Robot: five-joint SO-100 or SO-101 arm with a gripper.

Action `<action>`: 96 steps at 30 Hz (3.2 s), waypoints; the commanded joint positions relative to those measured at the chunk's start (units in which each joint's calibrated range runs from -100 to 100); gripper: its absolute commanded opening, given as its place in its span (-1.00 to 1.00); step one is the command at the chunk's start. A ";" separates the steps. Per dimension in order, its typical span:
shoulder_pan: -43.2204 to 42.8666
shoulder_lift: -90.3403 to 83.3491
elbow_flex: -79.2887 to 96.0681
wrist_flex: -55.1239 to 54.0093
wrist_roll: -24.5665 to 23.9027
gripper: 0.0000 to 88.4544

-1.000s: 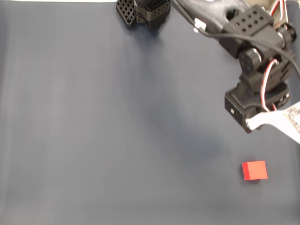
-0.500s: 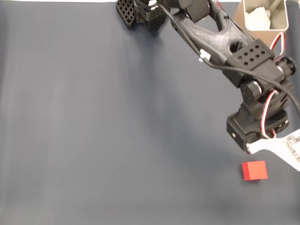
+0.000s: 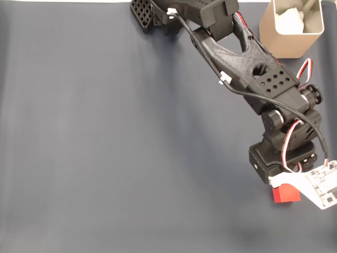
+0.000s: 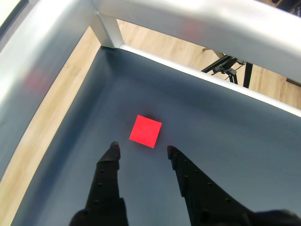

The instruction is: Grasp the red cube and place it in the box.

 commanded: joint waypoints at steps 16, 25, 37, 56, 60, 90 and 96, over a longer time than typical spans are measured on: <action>0.91 3.85 -3.07 -7.04 -1.42 -0.19; 0.63 8.01 -5.45 -9.17 -1.56 -0.17; 0.41 13.21 -10.46 -9.49 -1.51 -0.17; 0.13 13.90 -11.65 -10.97 -1.22 -0.59; 0.13 13.90 -11.65 -10.97 -1.07 -0.66; -1.50 0.81 1.95 -6.87 1.07 -0.99; -2.35 -8.63 12.53 -6.79 1.27 -1.00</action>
